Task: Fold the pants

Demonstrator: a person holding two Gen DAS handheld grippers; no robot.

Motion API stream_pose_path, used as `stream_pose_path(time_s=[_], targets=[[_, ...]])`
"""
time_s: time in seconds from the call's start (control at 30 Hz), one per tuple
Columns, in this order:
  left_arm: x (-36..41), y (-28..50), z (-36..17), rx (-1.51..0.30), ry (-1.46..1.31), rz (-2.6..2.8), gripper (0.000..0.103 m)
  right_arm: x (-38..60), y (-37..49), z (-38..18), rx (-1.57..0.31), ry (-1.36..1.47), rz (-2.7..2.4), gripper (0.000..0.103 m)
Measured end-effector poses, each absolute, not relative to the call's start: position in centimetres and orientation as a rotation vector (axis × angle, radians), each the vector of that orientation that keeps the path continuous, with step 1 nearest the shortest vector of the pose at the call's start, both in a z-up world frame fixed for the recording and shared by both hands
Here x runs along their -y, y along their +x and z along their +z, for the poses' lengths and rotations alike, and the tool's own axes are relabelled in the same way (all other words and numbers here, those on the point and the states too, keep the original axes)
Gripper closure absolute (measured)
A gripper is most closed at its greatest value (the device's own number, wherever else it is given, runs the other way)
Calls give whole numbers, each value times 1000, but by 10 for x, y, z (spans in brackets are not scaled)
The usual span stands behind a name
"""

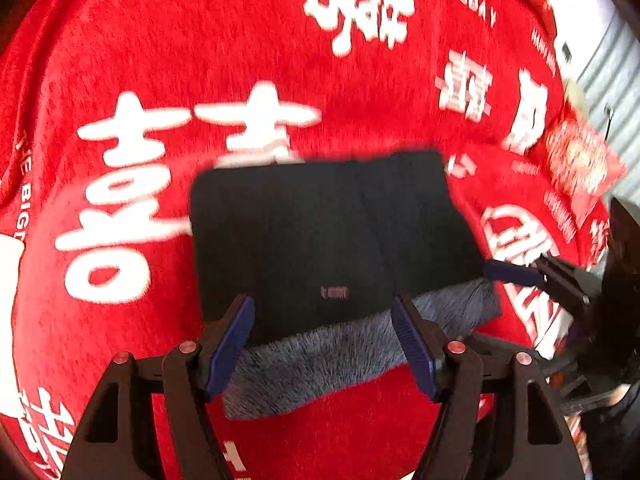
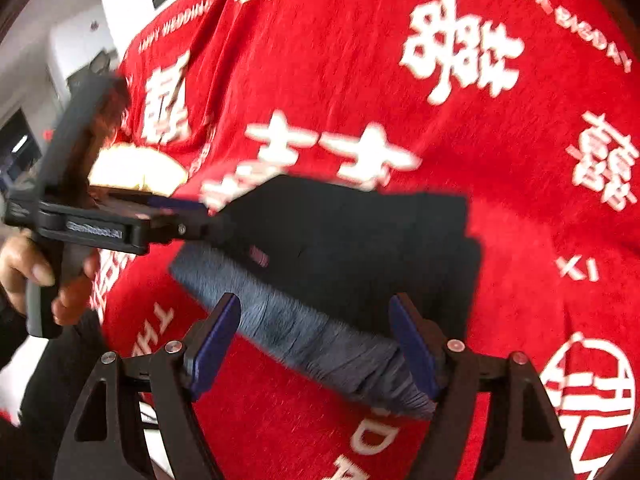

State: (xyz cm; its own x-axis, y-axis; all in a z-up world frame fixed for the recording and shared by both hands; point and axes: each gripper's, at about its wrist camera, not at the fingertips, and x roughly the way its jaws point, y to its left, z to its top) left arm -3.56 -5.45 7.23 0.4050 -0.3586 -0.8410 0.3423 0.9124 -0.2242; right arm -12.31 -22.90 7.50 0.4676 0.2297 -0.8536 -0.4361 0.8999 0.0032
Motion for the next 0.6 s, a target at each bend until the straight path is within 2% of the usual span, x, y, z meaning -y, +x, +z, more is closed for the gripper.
stream_pose_path(time_s=[0.07, 0.13, 0.23, 0.3, 0.37, 0.4, 0.43, 0.6], targets=[[59, -37, 48, -1112, 31, -404, 31, 240, -120, 50, -1072, -210, 394, 24], [63, -45, 42, -1068, 96, -390, 31, 246, -125, 48, -1052, -188, 414, 24], [73, -49, 53, -1056, 176, -383, 31, 243, -124, 57, -1076, -197, 413, 24], [68, -45, 71, -1034, 70, -435, 31, 246, -120, 79, -1027, -134, 425, 24], [63, -37, 83, -1016, -23, -451, 22, 248, -109, 101, -938, -107, 401, 23], [63, -31, 84, -1012, -53, -442, 9, 249, -101, 106, -921, -112, 381, 23], [63, -28, 84, -1010, -62, -435, 5, 249, -90, 109, -917, -115, 367, 22], [74, -14, 51, -1076, -24, -373, 5, 248, -24, 85, -1034, -62, 357, 22]])
